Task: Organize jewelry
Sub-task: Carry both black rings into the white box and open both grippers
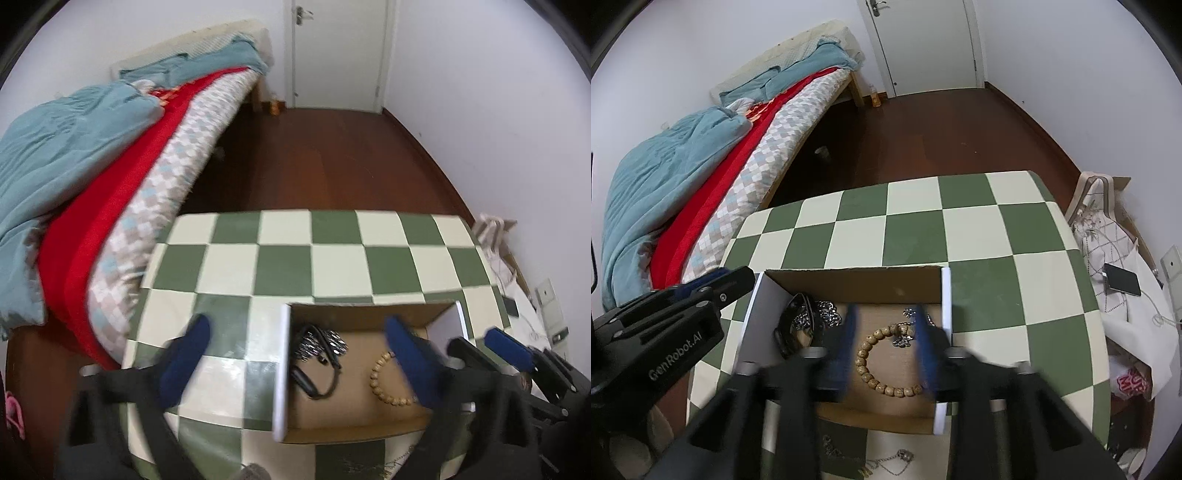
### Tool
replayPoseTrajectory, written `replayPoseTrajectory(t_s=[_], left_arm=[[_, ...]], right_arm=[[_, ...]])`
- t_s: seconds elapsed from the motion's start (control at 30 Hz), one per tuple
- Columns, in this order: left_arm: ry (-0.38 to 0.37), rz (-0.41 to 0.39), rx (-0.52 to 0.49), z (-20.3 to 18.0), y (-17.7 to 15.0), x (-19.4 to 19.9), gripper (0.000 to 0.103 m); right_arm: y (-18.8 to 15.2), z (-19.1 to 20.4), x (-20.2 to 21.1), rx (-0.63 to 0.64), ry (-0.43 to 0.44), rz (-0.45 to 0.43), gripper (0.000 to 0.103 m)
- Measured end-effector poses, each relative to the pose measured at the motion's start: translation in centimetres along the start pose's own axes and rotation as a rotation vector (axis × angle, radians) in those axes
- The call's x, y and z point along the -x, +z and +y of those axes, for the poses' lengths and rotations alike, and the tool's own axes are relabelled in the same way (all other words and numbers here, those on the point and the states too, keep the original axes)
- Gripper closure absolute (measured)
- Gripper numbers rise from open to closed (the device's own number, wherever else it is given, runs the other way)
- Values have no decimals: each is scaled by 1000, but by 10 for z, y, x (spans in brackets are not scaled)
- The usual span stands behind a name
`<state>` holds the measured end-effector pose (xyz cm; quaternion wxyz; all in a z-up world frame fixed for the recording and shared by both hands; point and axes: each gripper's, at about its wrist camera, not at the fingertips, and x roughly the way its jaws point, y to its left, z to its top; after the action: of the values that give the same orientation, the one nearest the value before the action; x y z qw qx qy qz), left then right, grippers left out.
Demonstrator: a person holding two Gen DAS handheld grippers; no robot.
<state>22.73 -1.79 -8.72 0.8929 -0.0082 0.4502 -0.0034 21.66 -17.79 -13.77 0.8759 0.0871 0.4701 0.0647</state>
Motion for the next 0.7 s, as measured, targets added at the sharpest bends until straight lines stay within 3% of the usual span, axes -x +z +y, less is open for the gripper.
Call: replayPoseTrajectory(t_s=[0.17, 0.23, 0.3, 0.5, 0.7], left_arm=[[63, -19, 5, 15, 0, 13, 1], [79, -26, -3, 18, -4, 17, 1], [110, -24, -14, 20, -10, 19, 0], [146, -13, -41, 20, -30, 26, 0], [154, -34, -54, 20, -45, 47, 0]], right_arm=[[0, -2, 15, -7, -23, -8, 44], [-1, -1, 19, 2, -57, -1, 20], [-5, 0, 21, 14, -93, 18, 6], [-23, 7, 19, 63, -182, 88, 0], [-35, 10, 33, 70, -205, 84, 0]])
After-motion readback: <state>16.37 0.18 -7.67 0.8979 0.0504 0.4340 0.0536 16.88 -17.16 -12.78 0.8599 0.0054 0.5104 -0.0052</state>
